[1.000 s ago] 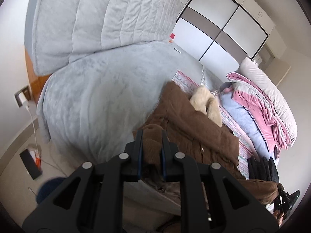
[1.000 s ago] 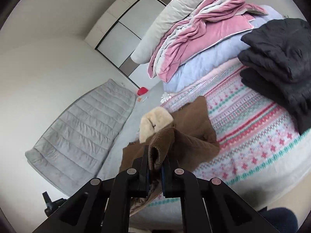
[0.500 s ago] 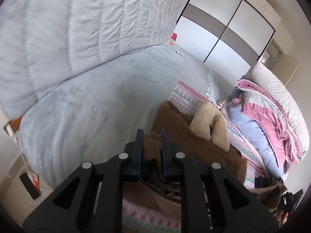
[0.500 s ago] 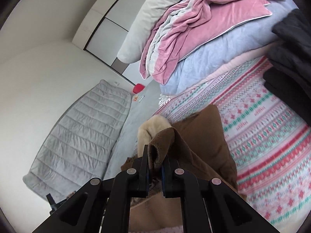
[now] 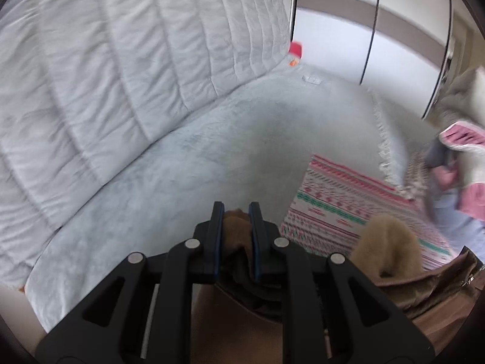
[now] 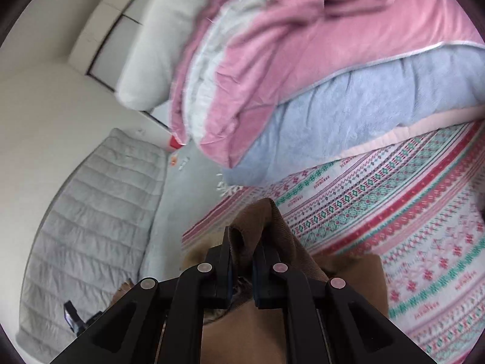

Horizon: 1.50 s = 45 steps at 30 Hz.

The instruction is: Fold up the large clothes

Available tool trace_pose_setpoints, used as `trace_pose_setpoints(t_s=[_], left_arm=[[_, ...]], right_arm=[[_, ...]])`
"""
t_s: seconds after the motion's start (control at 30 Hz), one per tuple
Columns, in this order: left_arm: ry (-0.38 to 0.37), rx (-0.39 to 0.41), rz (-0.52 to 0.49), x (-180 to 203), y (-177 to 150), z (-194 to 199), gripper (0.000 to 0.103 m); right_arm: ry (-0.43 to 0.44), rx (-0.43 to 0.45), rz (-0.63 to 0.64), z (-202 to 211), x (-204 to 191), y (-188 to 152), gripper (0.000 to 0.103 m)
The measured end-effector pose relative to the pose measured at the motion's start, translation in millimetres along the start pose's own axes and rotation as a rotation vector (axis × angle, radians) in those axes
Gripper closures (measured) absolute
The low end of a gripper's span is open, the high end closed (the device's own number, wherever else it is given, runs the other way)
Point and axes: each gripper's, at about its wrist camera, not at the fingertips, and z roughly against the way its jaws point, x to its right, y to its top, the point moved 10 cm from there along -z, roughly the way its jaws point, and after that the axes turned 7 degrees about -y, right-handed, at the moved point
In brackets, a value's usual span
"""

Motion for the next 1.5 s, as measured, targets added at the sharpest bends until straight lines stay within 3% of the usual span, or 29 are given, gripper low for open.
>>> trace_pose_setpoints(t_s=[0.17,0.33,0.4,0.47,0.5,0.57,0.6,0.63,0.67,0.7,0.77,0.83,0.93,1.03,1.1,1.13,1.17,1.23,1.27,1.3,1.33,1.4,1.5], left_arm=[[0.09,-0.075,-0.025,26,3,-90,0.085],[0.152,-0.153,-0.069,29,-9,-165,0.082],[0.115,-0.195,-0.093,32,-18,-185,0.079],[0.013,-0.232,-0.047,29,-24,-193,0.075],[-0.027,-0.233,-0.017,26,-24,-191,0.073],[-0.138,-0.234,0.048,17,-18,-181,0.057],[-0.183,-0.23,0.068,14,-16,-174,0.055],[-0.223,-0.224,0.07,10,-13,-164,0.053],[-0.244,-0.217,0.052,7,-11,-156,0.052],[-0.25,-0.205,0.023,3,-7,-145,0.051],[-0.261,-0.155,-0.01,-7,-6,-126,0.04],[-0.297,-0.135,-0.019,-9,-11,-120,0.031],[-0.336,-0.261,-0.085,8,-49,-143,0.031],[-0.302,-0.325,-0.112,19,-76,-168,0.031],[-0.322,-0.341,-0.12,32,-85,-178,0.032],[-0.315,-0.338,-0.131,36,-87,-182,0.038],[-0.301,-0.337,-0.144,38,-88,-186,0.054],[-0.256,-0.333,-0.173,40,-89,-191,0.073],[-0.248,-0.321,-0.176,41,-86,-191,0.085],[-0.246,-0.306,-0.174,40,-83,-189,0.088],[-0.244,-0.282,-0.167,40,-79,-185,0.092],[-0.24,-0.237,-0.154,33,-75,-176,0.093],[-0.234,-0.129,-0.126,32,-47,-151,0.094]], right_arm=[[-0.122,-0.07,0.003,-103,16,19,0.094],[-0.207,-0.132,-0.027,-176,45,18,0.094],[-0.261,-0.192,-0.037,-202,62,7,0.093],[-0.272,-0.242,-0.058,-211,75,-1,0.09],[-0.252,-0.255,-0.06,-210,75,-1,0.088],[-0.181,-0.248,-0.059,-197,70,6,0.083],[-0.159,-0.244,-0.053,-189,68,9,0.076],[-0.136,-0.222,-0.01,-176,63,16,0.059],[-0.148,-0.188,0.042,-165,61,22,0.047],[-0.187,-0.135,0.125,-151,59,30,0.028],[-0.269,-0.02,0.316,-121,55,45,0.023],[-0.278,0.018,0.411,-110,51,42,0.022],[-0.257,-0.074,0.488,-133,45,16,0.022],[-0.29,-0.15,0.551,-166,43,-8,0.022],[-0.307,-0.185,0.583,-186,46,-19,0.022],[-0.327,-0.196,0.583,-198,49,-21,0.022],[-0.348,-0.223,0.56,-214,57,-25,0.022],[-0.358,-0.285,0.525,-236,69,-36,0.024],[-0.359,-0.246,0.556,-236,65,-36,0.03],[-0.319,-0.229,0.596,-235,57,-40,0.065],[-0.298,-0.222,0.609,-232,52,-43,0.084],[-0.328,-0.175,0.642,-220,48,-42,0.092],[-0.341,-0.041,0.66,-180,31,-23,0.094]])
